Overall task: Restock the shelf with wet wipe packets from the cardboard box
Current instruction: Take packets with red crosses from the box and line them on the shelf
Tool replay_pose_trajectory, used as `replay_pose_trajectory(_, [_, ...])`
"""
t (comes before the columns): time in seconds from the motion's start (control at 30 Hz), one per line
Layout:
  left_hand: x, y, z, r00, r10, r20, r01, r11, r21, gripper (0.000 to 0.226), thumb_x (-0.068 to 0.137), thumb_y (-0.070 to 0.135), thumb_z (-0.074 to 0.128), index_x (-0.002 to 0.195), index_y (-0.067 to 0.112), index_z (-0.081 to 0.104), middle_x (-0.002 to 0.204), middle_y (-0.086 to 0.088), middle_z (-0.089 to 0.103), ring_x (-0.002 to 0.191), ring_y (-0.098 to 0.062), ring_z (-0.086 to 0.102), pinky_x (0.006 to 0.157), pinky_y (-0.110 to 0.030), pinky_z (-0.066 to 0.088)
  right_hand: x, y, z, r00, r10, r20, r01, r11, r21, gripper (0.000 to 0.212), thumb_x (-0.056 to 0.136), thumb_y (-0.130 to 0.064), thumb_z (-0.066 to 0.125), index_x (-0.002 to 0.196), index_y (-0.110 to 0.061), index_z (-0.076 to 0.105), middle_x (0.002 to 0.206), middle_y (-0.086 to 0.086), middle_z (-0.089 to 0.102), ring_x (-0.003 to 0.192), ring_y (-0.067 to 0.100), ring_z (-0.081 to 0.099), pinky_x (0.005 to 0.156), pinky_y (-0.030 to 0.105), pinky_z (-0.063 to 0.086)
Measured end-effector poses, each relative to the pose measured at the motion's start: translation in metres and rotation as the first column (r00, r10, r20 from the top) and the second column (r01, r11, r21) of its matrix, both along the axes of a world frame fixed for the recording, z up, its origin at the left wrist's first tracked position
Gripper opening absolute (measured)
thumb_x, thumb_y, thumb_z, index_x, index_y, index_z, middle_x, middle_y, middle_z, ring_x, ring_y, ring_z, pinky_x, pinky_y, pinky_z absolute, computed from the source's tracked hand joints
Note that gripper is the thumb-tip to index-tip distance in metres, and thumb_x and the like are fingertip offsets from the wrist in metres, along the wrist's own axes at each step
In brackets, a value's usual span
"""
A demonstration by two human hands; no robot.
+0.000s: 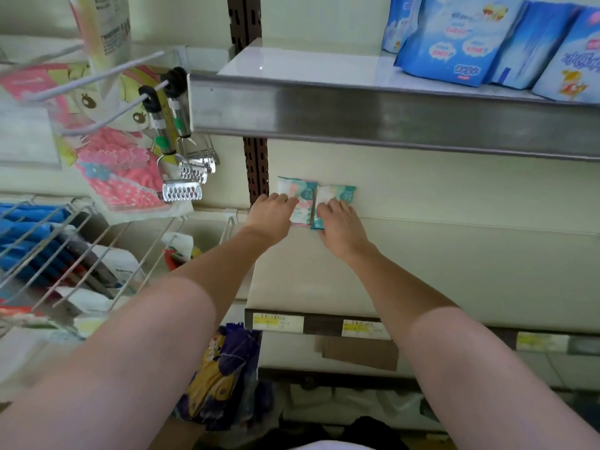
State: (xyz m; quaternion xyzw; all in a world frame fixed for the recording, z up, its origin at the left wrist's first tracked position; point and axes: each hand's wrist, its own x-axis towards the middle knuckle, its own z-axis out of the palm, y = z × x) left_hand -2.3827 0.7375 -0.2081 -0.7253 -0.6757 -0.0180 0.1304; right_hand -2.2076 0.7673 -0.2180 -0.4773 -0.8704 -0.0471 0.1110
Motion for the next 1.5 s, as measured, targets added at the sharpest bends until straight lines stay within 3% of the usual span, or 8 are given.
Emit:
replay_pose_trajectory(0.37, [0.012,-0.107,0.009,0.954,0.294,0.05,-0.291,0.955,-0.057,0.03,0.089,0.009,0.048,0.119,0.013,0.052,0.121,-0.009,0.058,0.116,-0.03,0.049,0.096,-0.038,0.039,-0.006,-0.063,0.007,0.958,0.273,-0.09,-0.279,0.959,-0.057,0.03,0.091,-0.023,0.064,0.118,-0.016,0.055,0.12,0.006,0.054,0.113,0.027,0.049,0.095,0.036,0.039])
replay_pose_trajectory(0.53, [0.025,-0.179,0.002,0.907,0.411,0.091,-0.403,0.91,-0.095,0.031,0.089,0.01,0.047,0.118,0.013,0.054,0.115,-0.008,0.062,0.11,-0.03,0.054,0.089,-0.037,0.041,-0.015,-0.109,0.006,0.893,0.434,-0.122,-0.445,0.891,-0.086,0.028,0.092,-0.024,0.063,0.116,-0.014,0.055,0.119,0.007,0.053,0.113,0.028,0.047,0.095,0.037,0.04])
replay_pose_trajectory(0.7, [0.023,-0.265,-0.018,0.83,0.539,0.145,-0.524,0.841,-0.132,0.044,0.087,0.01,0.046,0.13,0.02,0.053,0.128,-0.003,0.056,0.118,-0.027,0.05,0.095,-0.039,0.041,-0.035,-0.173,-0.007,0.79,0.58,-0.199,-0.606,0.787,-0.117,0.025,0.089,-0.019,0.064,0.112,-0.013,0.055,0.113,0.008,0.054,0.111,0.028,0.048,0.09,0.037,0.042])
replay_pose_trajectory(0.8, [0.026,-0.309,-0.027,0.817,0.553,0.163,-0.544,0.833,-0.101,0.047,0.084,0.008,0.051,0.13,0.017,0.052,0.127,-0.005,0.053,0.114,-0.029,0.053,0.09,-0.039,0.043,-0.046,-0.212,-0.024,0.734,0.65,-0.197,-0.678,0.717,-0.162,0.027,0.09,-0.02,0.064,0.115,-0.014,0.055,0.115,0.007,0.055,0.111,0.028,0.049,0.088,0.038,0.043])
replay_pose_trajectory(1.0, [0.029,-0.386,-0.055,0.677,0.728,0.112,-0.679,0.676,-0.287,0.029,0.089,0.01,0.049,0.118,0.01,0.053,0.115,-0.011,0.056,0.109,-0.032,0.054,0.079,-0.036,0.039,-0.059,-0.272,-0.067,0.674,0.73,-0.114,-0.717,0.608,-0.341,0.022,0.092,-0.016,0.061,0.113,-0.017,0.053,0.119,0.005,0.052,0.114,0.027,0.047,0.086,0.037,0.044])
replay_pose_trajectory(1.17, [0.024,-0.445,-0.102,0.558,0.813,0.166,-0.719,0.574,-0.392,0.024,0.088,0.01,0.051,0.111,0.012,0.056,0.11,-0.011,0.059,0.108,-0.032,0.055,0.082,-0.041,0.044,-0.07,-0.313,-0.107,0.645,0.761,-0.069,-0.696,0.549,-0.463,0.016,0.092,-0.015,0.06,0.103,-0.02,0.049,0.117,0.005,0.051,0.112,0.027,0.046,0.087,0.039,0.044])
replay_pose_trajectory(1.37, [0.013,-0.496,-0.139,0.495,0.856,0.146,-0.707,0.495,-0.505,0.037,0.088,0.009,0.048,0.124,0.01,0.054,0.115,-0.012,0.059,0.109,-0.033,0.053,0.079,-0.038,0.042,-0.092,-0.356,-0.156,0.61,0.792,-0.022,-0.656,0.489,-0.575,0.016,0.095,-0.016,0.059,0.106,-0.019,0.049,0.114,0.006,0.048,0.114,0.028,0.045,0.082,0.038,0.044])
replay_pose_trajectory(1.5, [-0.005,-0.523,-0.16,0.465,0.871,0.157,-0.685,0.467,-0.559,0.035,0.09,0.007,0.044,0.124,0.011,0.052,0.12,-0.012,0.058,0.109,-0.031,0.053,0.074,-0.035,0.036,-0.11,-0.381,-0.176,0.618,0.786,-0.003,-0.622,0.486,-0.614,0.021,0.093,-0.018,0.061,0.111,-0.018,0.05,0.115,0.007,0.049,0.114,0.029,0.046,0.088,0.041,0.046])
